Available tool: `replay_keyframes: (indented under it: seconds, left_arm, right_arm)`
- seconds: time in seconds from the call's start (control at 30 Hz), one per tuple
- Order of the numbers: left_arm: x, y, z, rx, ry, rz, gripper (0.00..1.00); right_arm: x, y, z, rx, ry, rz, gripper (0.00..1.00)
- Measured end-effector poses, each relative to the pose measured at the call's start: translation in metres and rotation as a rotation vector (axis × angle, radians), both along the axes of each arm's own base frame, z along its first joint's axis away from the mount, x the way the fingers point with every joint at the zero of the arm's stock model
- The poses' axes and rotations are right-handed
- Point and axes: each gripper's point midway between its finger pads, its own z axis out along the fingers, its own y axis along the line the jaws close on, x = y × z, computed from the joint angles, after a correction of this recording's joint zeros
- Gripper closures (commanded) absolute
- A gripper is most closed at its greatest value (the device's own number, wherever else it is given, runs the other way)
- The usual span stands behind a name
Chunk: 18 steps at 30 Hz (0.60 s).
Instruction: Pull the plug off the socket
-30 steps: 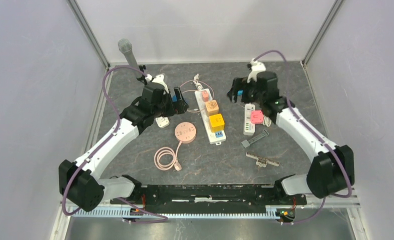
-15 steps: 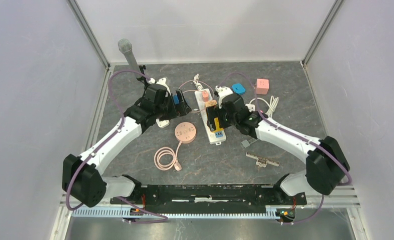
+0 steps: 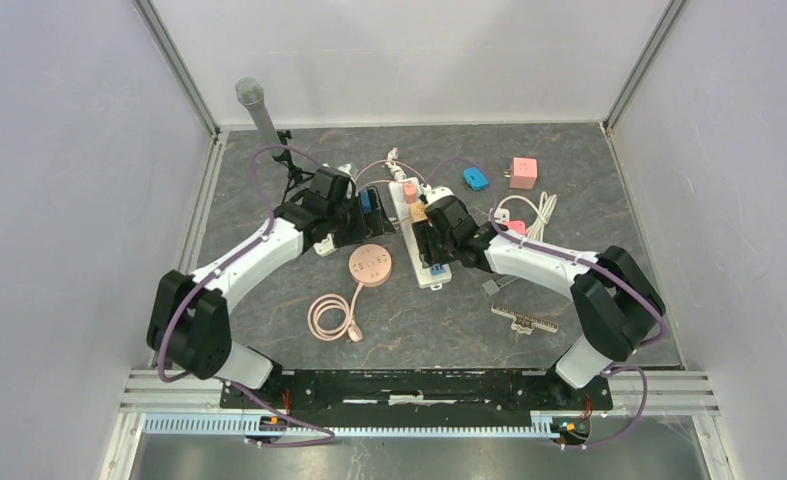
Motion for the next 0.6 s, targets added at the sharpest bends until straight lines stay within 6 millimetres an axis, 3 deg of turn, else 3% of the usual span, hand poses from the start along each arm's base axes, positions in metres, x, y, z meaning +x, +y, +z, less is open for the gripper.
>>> replay_keyframes:
  seconds: [0.17,0.33,0.5,0.6]
  left_arm:
    - [0.006,-0.014,-0.013,-0.028,0.068,-0.018,0.08]
    - [0.019,-0.032,-0.014,-0.091,0.111,0.002,0.16]
    - [0.028,-0.048,-0.029,-0.128,0.162,0.004,0.43]
    - [0.024,-0.053,-0.039,-0.12,0.191,-0.004,0.46]
  right_arm:
    - [0.0,0.0,0.0,-0.002,-0.009,-0.001,0.63]
    - [-0.005,-0.004,0.0,0.018,-0.043,0.004,0.68]
    - [-0.011,-0.01,0.0,0.017,-0.05,0.0,0.55]
    - [-0.011,-0.01,0.0,0.02,-0.05,-0.01,0.44]
